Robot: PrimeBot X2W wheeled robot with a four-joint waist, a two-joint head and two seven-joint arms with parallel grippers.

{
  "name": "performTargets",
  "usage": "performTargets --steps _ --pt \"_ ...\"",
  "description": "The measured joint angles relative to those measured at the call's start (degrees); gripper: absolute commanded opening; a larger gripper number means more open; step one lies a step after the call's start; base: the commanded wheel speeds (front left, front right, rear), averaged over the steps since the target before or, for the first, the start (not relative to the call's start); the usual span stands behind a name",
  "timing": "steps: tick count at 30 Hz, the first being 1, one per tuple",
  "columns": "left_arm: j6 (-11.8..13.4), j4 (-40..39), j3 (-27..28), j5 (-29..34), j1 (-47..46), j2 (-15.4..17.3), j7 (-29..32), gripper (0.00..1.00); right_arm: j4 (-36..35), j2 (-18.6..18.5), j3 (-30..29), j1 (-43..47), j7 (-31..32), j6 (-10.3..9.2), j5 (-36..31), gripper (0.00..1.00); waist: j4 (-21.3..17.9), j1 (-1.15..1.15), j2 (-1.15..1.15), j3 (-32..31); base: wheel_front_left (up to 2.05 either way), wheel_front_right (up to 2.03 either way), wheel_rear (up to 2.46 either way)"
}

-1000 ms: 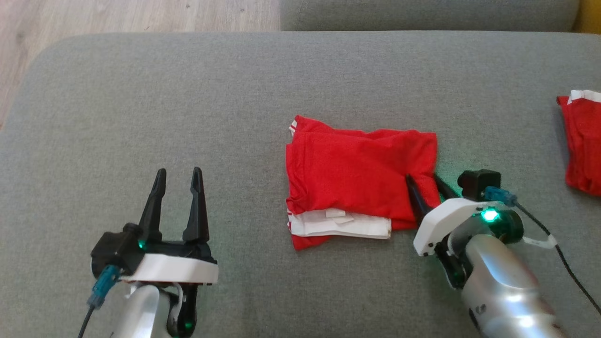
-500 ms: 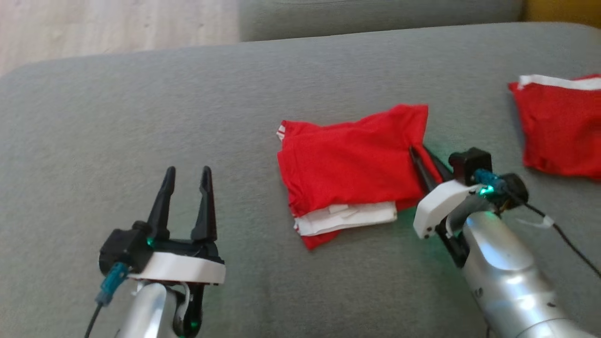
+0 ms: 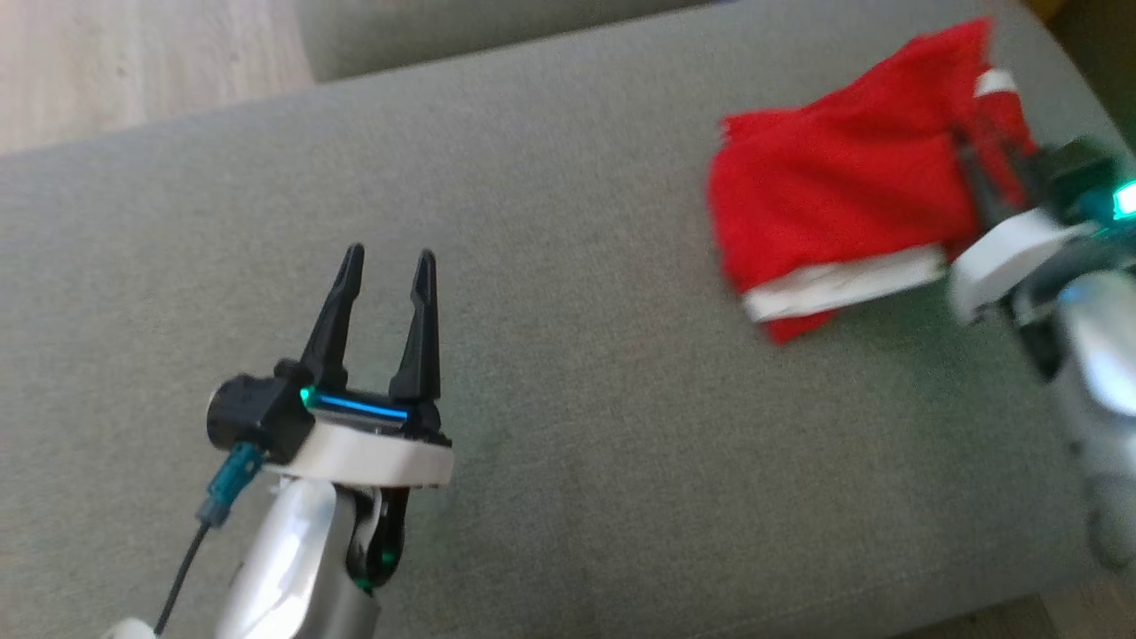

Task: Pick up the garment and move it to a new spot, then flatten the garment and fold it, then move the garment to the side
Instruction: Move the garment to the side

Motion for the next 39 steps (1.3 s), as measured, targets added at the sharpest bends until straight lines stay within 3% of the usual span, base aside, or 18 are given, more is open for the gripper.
performTargets --steps 6,12,16,22,23,24,32,39 --pt "0.02 -0.60 -0.49 0.07 -3.16 -0.10 0.00 1.00 0.73 -6.23 -0.26 -3.71 1.85 0.00 2.13 0.00 -0.81 0.01 0.00 4.27 0.00 0.00 0.00" --pt "0.01 -0.32 -0.77 0.88 -5.42 -0.13 -0.05 1.00 5.77 -10.93 -3.60 -7.47 2.78 0.00 2.42 0.00 -0.02 0.01 0.00 8.33 0.00 0.00 0.00" --pt "0.00 -0.08 -0.68 1.00 -6.47 -0.12 -0.07 1.00 9.22 -12.71 -6.88 -9.37 2.70 0.00 2.31 0.00 1.00 0.01 0.00 10.49 0.00 0.00 0.00" --pt "-0.03 0.32 -0.53 1.51 -6.92 -0.12 -0.07 1.00 13.26 -12.24 -8.80 -10.75 2.70 0.01 1.02 0.00 2.24 0.01 0.00 12.20 0.00 0.00 0.00" --pt "-0.03 0.37 -0.52 1.51 -6.92 -0.12 -0.05 1.00 14.00 -12.13 -9.26 -10.77 2.70 0.01 0.56 0.42 2.32 0.01 0.00 12.19 0.00 0.00 0.00" --pt "-0.03 0.46 -0.51 1.51 -6.92 -0.12 -0.05 1.00 14.63 -12.02 -10.00 -10.77 2.69 0.00 0.11 1.00 2.35 0.01 0.00 12.08 0.00 0.00 0.00" --pt "-0.04 0.81 0.80 1.51 -6.71 -0.14 -0.07 1.00 15.69 -9.79 -13.01 -10.81 0.59 0.00 -3.81 1.00 2.06 0.00 0.00 9.14 0.00 0.00 0.00" --pt "-0.05 0.60 3.38 1.44 -3.71 -0.19 -0.07 1.00 11.59 -3.86 -13.97 -10.76 -1.45 0.00 -4.19 1.00 1.89 0.00 0.00 3.73 0.00 0.00 0.00"
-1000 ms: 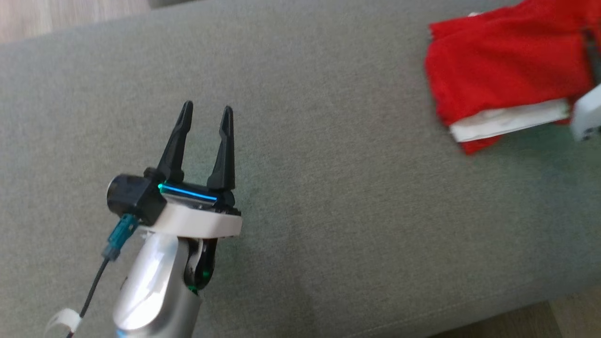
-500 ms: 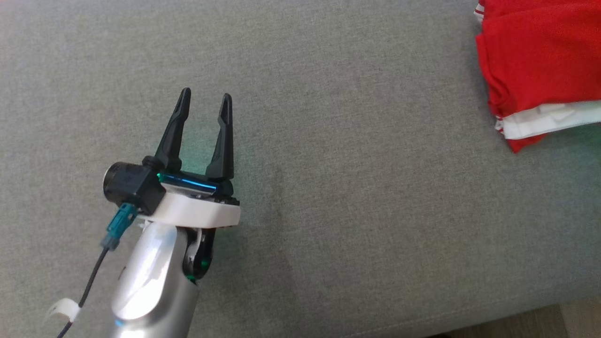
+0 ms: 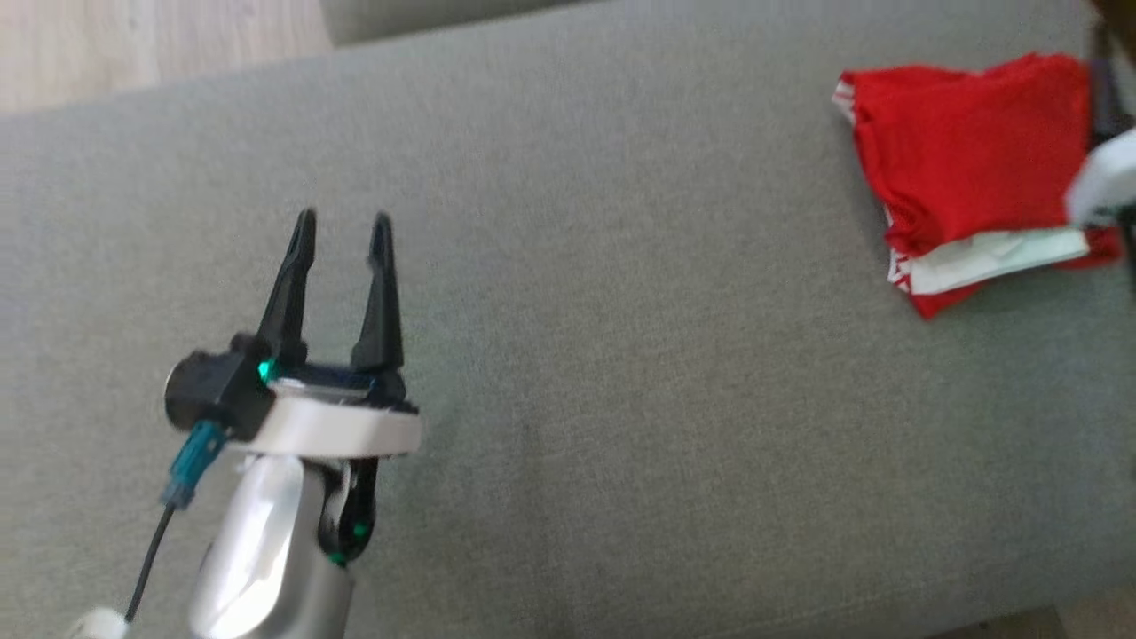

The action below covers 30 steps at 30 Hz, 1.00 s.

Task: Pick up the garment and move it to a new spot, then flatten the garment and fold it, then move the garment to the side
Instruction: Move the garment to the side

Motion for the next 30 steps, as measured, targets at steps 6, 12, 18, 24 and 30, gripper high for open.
performTargets --steps 6,12,18,24,30 --pt "0.00 -0.92 2.99 -0.45 4.33 0.01 0.00 1.00 -7.93 6.22 1.22 1.45 -1.01 0.00 5.13 1.00 0.63 -0.01 0.00 -5.31 0.00 0.00 0.00" --pt "0.05 -2.12 5.75 -1.15 9.46 0.03 0.00 1.00 -18.76 13.03 1.10 9.76 -1.01 0.01 11.71 1.00 2.31 -0.01 0.00 -10.62 0.00 0.00 0.00" --pt "0.07 -2.38 6.12 -1.20 12.74 0.04 0.00 1.00 -28.19 17.93 -1.07 18.55 -1.10 0.00 14.81 1.00 3.67 -0.01 0.00 -13.10 0.00 0.00 0.00" --pt "0.10 -2.37 6.03 -2.05 14.80 0.04 0.00 1.00 -31.59 19.06 -1.33 31.61 -1.16 0.01 18.51 1.00 4.89 0.00 0.00 -13.87 0.00 0.00 0.00" --pt "0.13 -1.78 5.99 -3.24 16.90 0.07 0.00 1.00 -34.28 19.46 0.58 40.42 -1.16 0.00 22.27 1.00 5.26 0.00 0.00 -14.50 0.00 0.00 0.00"
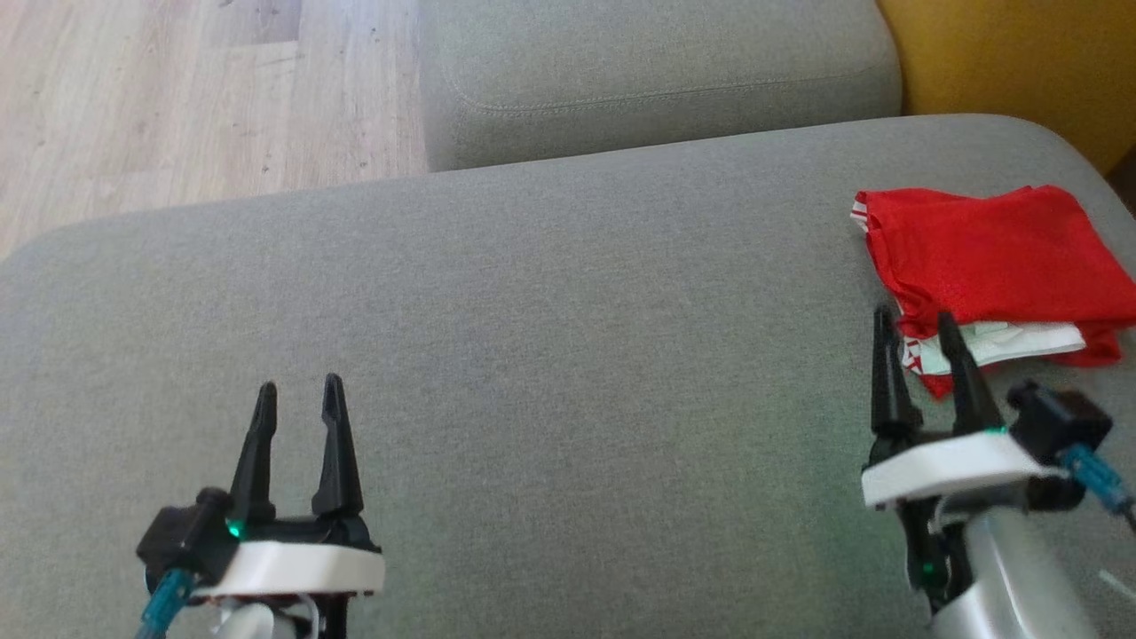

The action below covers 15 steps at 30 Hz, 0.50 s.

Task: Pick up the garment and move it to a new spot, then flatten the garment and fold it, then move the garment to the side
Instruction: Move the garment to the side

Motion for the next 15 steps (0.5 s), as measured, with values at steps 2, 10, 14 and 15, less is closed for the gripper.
performTargets --steps 2,10,14,15 --pt "-0.01 0.01 -0.02 -0.05 0.64 0.00 0.00 1.00 -0.52 0.12 0.41 1.55 0.00 0.00 0.44 1.00 -0.09 0.00 0.00 -0.14 0.00 0.00 0.00" --pt "-0.01 -0.68 -0.08 -0.30 0.95 0.00 0.00 1.00 -2.31 0.38 1.33 3.46 0.00 0.00 -0.88 1.00 -0.03 0.00 0.00 -0.01 0.00 0.00 0.00" --pt "0.00 -0.64 -0.07 -0.29 0.98 0.00 0.00 1.00 -2.56 0.38 1.27 3.46 0.00 0.00 -1.13 1.00 -0.03 0.01 0.00 0.02 0.00 0.00 0.00" --pt "0.02 -0.64 -0.08 -0.29 0.98 0.00 0.00 1.00 -2.60 0.38 1.25 3.46 0.00 0.00 -1.13 1.00 -0.02 0.00 0.00 0.03 0.00 0.00 0.00"
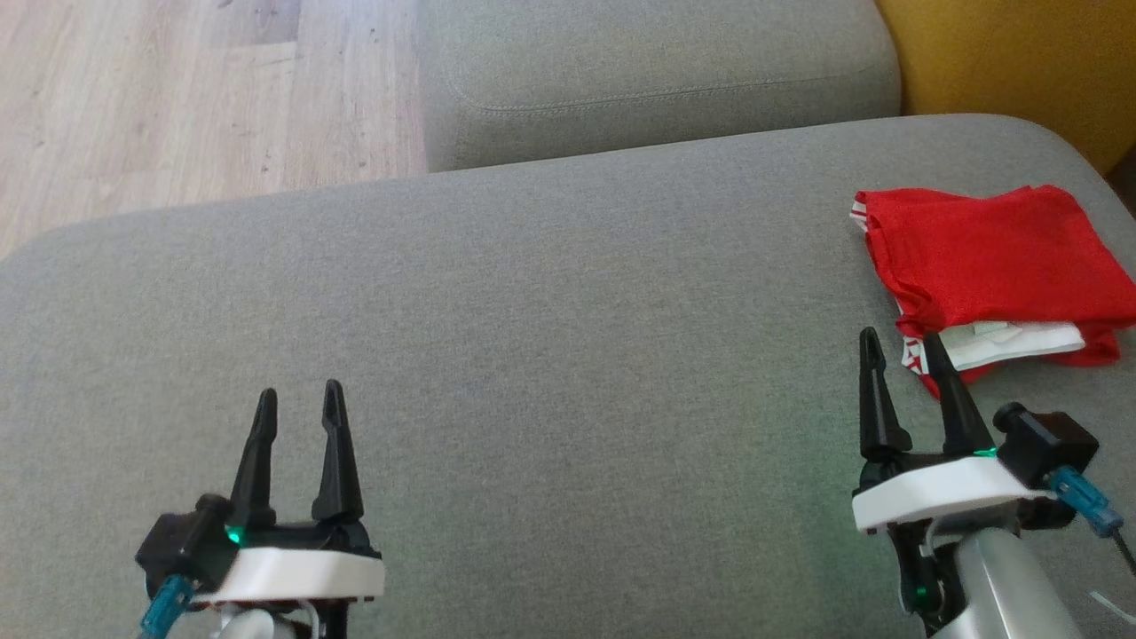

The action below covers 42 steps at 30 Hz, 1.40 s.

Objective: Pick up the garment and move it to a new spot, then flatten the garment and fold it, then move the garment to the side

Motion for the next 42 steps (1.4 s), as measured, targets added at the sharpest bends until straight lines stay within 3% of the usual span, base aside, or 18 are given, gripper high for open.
performTargets --steps 10,17,27,28,34,42 --pt "0.80 -0.70 0.01 0.57 0.00 0.00 0.00 1.00 -0.40 0.00 0.02 -0.02 0.00 0.00 -0.40 1.00 0.09 0.00 0.00 0.34 0.00 0.00 0.00" --pt "2.78 0.58 0.18 1.05 0.00 0.00 0.00 1.00 -0.41 0.00 0.14 -0.05 0.00 0.00 -0.51 1.00 0.05 0.00 0.00 0.37 0.00 0.00 0.00" --pt "3.97 -1.08 1.63 -2.72 0.10 0.00 0.00 1.00 -0.92 0.00 0.25 -0.08 0.00 0.00 -0.49 1.00 -0.10 0.00 0.00 0.34 0.00 0.00 0.00" --pt "3.98 -1.16 1.70 -3.24 0.20 -0.01 0.01 0.00 -0.90 0.01 0.27 -0.07 0.01 0.00 -0.49 0.00 -0.15 0.00 0.00 0.35 0.00 0.00 0.00" --pt "3.98 4.05 1.55 -3.59 3.66 -0.10 0.44 0.00 4.03 0.16 0.29 3.90 0.29 0.00 -0.15 0.00 -0.12 0.00 0.00 0.36 0.00 0.00 0.00" --pt "3.90 4.19 1.67 -7.86 4.03 -0.11 1.60 0.00 3.72 0.18 -0.12 4.46 1.76 0.00 4.46 0.00 0.10 0.00 0.00 0.40 0.00 0.00 0.00"
